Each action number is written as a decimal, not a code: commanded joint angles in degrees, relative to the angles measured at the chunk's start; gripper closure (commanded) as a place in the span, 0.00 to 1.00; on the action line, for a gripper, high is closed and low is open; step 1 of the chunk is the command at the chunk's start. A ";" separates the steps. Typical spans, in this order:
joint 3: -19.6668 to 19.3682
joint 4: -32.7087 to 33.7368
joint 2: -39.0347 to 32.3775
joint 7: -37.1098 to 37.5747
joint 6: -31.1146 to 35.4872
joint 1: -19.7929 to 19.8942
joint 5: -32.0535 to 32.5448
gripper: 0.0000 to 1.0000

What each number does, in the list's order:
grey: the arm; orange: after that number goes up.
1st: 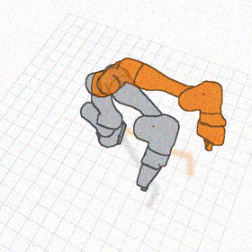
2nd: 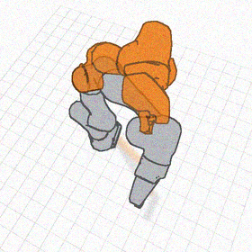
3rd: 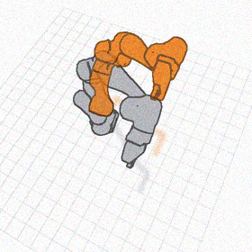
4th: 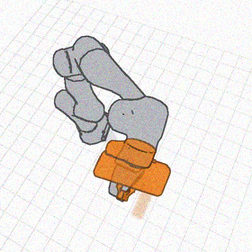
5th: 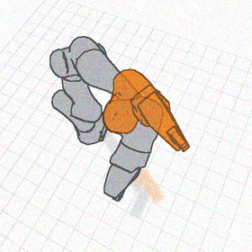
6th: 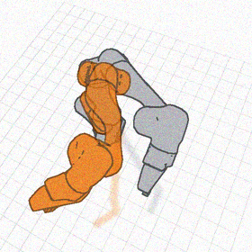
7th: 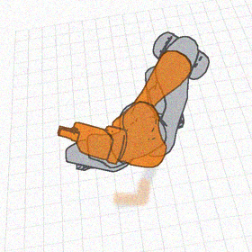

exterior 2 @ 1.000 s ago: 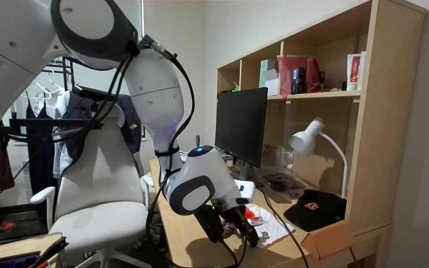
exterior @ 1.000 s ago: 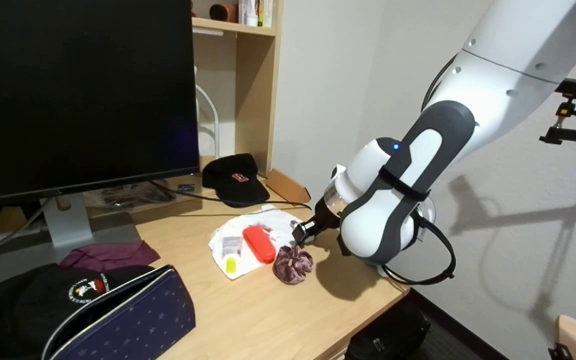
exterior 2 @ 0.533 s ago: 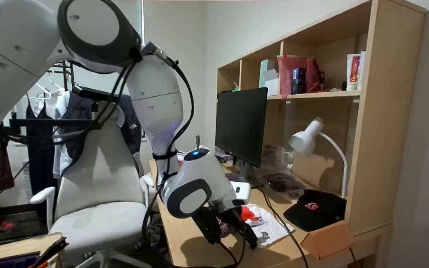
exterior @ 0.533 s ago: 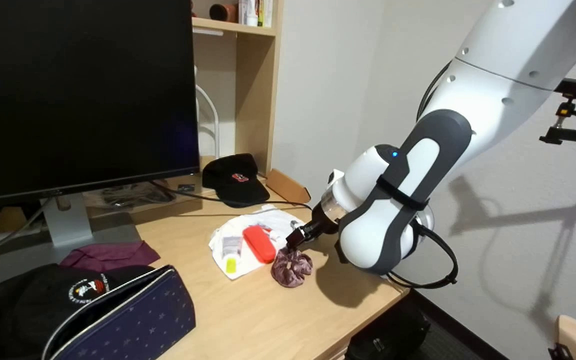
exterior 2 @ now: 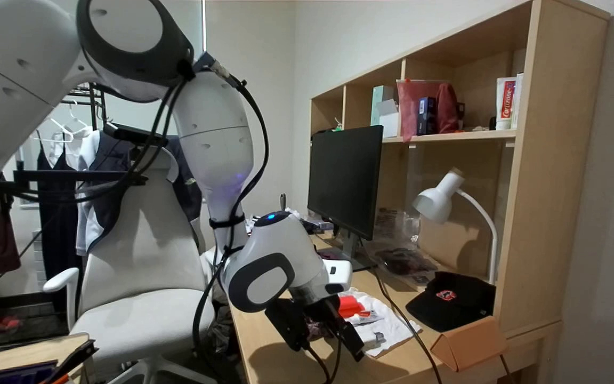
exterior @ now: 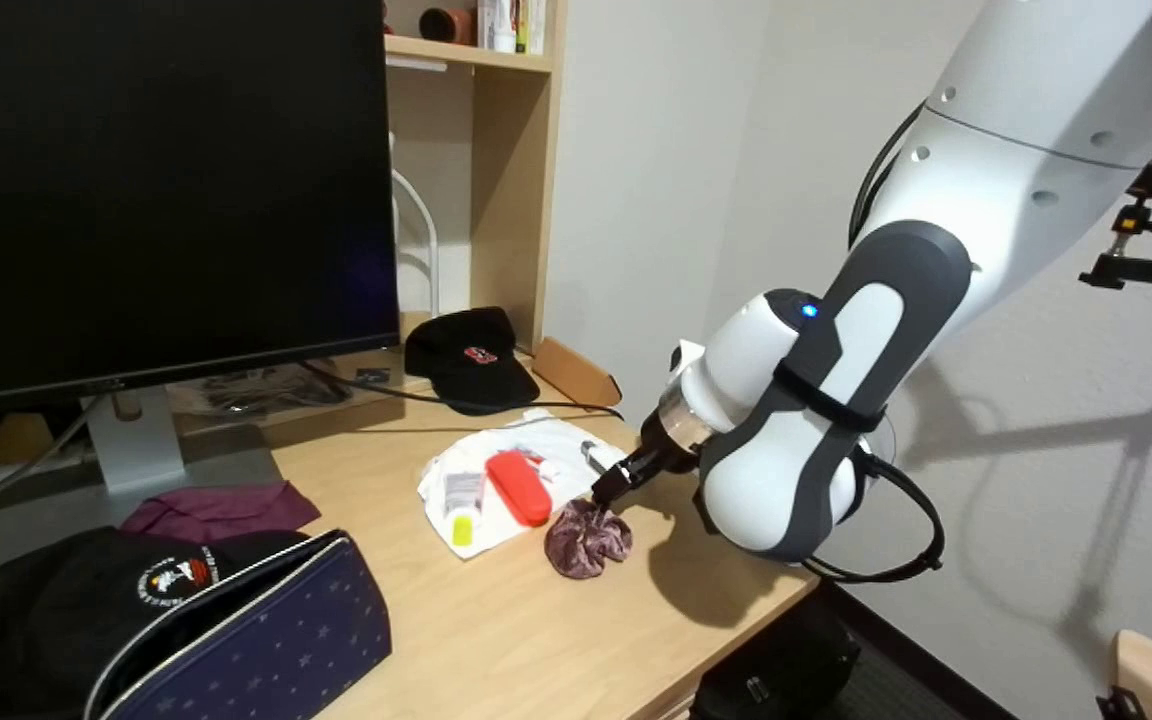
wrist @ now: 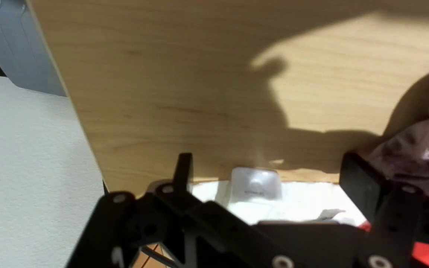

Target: Take the white lying object and put it upright

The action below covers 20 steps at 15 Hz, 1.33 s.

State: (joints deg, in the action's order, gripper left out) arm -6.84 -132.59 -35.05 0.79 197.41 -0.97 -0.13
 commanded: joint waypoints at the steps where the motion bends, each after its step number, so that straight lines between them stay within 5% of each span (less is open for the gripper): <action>1: -0.47 -6.63 5.18 -3.84 -2.15 0.13 1.76 0.00; 7: -1.42 -6.15 9.65 -9.18 -12.08 1.06 5.56 0.00; 13: 5.29 -6.42 13.76 -12.99 -24.03 8.16 7.59 0.00; 15: 9.03 -6.83 16.20 -16.48 -33.87 11.53 5.67 0.00; 20: 5.85 -6.88 23.65 -17.27 -56.97 10.66 4.83 0.00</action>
State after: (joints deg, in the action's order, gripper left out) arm 0.04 -137.56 -17.62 -13.62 150.17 9.38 5.76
